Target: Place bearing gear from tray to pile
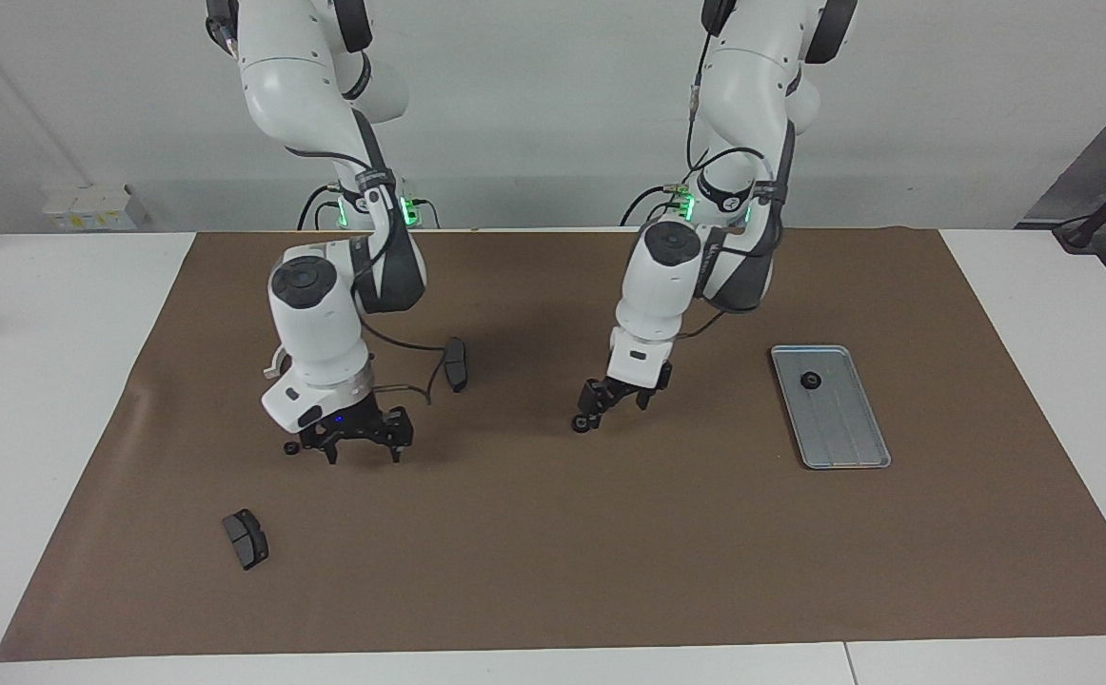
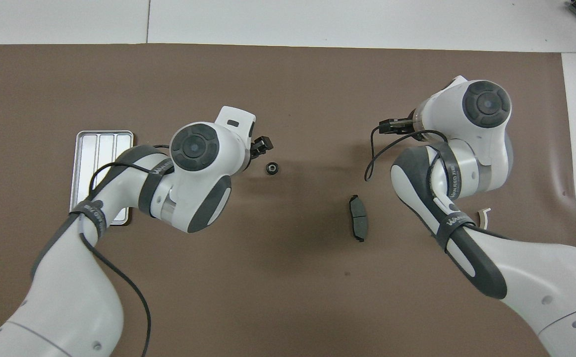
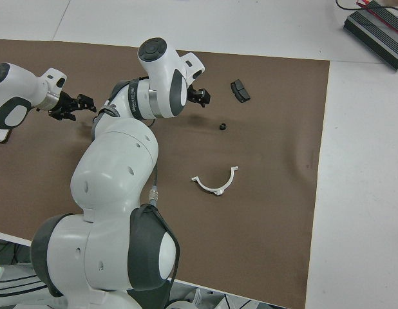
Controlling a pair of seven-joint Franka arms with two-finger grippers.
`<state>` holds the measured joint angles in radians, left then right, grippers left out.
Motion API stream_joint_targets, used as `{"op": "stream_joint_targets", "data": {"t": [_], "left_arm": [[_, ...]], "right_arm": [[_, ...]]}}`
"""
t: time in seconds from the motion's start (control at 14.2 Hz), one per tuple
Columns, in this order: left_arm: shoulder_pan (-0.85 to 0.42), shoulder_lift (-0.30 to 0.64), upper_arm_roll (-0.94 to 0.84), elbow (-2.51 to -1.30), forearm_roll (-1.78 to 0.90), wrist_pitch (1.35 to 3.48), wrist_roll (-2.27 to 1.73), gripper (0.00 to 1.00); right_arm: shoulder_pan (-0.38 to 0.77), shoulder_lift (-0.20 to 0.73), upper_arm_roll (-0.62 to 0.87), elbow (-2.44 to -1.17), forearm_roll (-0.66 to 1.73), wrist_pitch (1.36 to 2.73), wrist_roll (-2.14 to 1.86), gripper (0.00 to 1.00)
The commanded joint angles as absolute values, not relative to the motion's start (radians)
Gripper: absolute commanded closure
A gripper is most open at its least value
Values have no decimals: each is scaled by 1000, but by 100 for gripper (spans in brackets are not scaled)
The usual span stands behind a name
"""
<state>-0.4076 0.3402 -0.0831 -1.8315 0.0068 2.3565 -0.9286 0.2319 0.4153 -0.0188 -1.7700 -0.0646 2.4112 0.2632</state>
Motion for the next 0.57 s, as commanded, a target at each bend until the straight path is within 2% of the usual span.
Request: {"op": "stream_joint_targets", "data": {"t": [0.0, 0.28, 0.49], "left_arm": [[-263, 194, -91, -1859, -3, 2182, -852, 0], [-74, 147, -89, -1870, -5, 2068, -643, 0], [43, 103, -89, -1989, -5, 2114, -549, 0]], "right_arm": [[326, 423, -21, -1749, -54, 2485, 377, 0], [489, 439, -21, -1720, -57, 2523, 537, 0], [583, 506, -23, -1717, -72, 2574, 616, 0]]}}
